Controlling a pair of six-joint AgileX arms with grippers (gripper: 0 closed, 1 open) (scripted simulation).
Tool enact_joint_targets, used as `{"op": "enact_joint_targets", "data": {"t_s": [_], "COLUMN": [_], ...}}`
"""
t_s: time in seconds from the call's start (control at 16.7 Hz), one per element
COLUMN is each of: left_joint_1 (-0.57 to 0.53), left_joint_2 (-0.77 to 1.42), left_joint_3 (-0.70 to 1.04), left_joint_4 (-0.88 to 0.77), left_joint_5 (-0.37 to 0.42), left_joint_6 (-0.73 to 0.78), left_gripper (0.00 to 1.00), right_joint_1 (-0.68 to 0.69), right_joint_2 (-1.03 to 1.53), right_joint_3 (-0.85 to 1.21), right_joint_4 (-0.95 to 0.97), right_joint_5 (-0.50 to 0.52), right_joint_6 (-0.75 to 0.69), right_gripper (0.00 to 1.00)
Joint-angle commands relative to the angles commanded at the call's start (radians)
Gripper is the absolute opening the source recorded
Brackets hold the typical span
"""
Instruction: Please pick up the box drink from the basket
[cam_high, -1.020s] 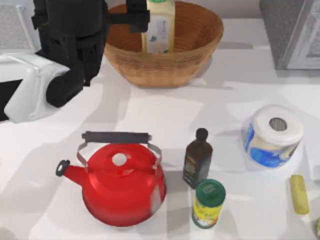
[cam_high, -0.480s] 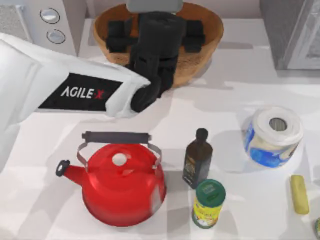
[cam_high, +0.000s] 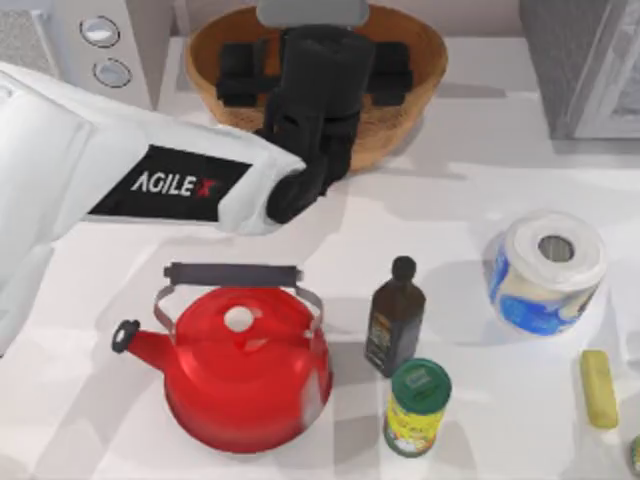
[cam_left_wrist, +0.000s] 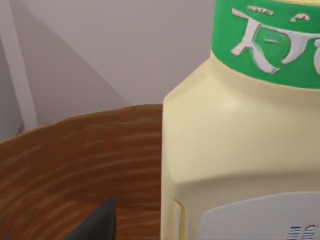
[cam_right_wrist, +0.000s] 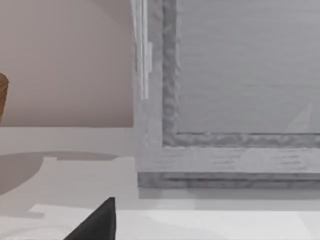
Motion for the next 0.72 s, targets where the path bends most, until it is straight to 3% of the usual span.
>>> {"op": "enact_joint_targets", "data": {"t_s": [0.42,0.72], "left_joint_1": [0.045,0.05], "left_joint_2": [0.132,0.144], "left_joint_3": [0.184,0.199], "left_joint_4": [-0.043,-0.047], "left_joint_5": [0.047,0.053], "left_joint_6": [0.014,0.015], "left_gripper": [1.0,1.0], "right_joint_1": [0.0,0.0], "right_joint_2": [0.0,0.0], "right_joint_3": [0.0,0.0], "right_joint_4": [0.0,0.0], "right_joint_5": [0.0,0.0], "right_joint_6": [0.0,0.0], "right_gripper": [1.0,1.0]}}
